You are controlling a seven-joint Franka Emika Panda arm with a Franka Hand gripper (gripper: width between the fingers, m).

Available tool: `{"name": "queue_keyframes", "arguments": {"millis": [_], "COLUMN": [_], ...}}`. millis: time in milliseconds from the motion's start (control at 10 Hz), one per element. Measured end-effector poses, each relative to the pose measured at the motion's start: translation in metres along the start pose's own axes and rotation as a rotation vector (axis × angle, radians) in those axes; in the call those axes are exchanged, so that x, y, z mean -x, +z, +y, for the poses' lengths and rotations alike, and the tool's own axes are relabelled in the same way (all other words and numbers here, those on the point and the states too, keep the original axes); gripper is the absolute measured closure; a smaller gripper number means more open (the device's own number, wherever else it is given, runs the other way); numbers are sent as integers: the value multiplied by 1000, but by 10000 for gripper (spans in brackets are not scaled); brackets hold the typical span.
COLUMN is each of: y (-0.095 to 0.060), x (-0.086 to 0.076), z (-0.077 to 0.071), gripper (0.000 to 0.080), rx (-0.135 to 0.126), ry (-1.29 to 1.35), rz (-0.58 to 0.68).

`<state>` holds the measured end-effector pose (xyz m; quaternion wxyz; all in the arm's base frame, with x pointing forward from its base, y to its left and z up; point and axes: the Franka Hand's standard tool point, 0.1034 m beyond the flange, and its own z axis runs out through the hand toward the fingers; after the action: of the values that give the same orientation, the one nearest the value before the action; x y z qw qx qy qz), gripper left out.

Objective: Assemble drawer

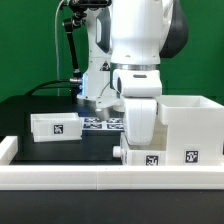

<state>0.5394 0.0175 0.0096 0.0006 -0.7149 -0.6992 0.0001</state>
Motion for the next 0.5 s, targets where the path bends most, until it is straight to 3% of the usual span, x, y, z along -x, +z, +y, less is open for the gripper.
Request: {"name": "queue_keyframes", "arguments": {"millis": [400,500], "y": [0,0], "x": [1,1], "z": [0,0], "gripper": [757,588], "rx": [1,1], "ry": [14,15], "rz": [0,0]}}
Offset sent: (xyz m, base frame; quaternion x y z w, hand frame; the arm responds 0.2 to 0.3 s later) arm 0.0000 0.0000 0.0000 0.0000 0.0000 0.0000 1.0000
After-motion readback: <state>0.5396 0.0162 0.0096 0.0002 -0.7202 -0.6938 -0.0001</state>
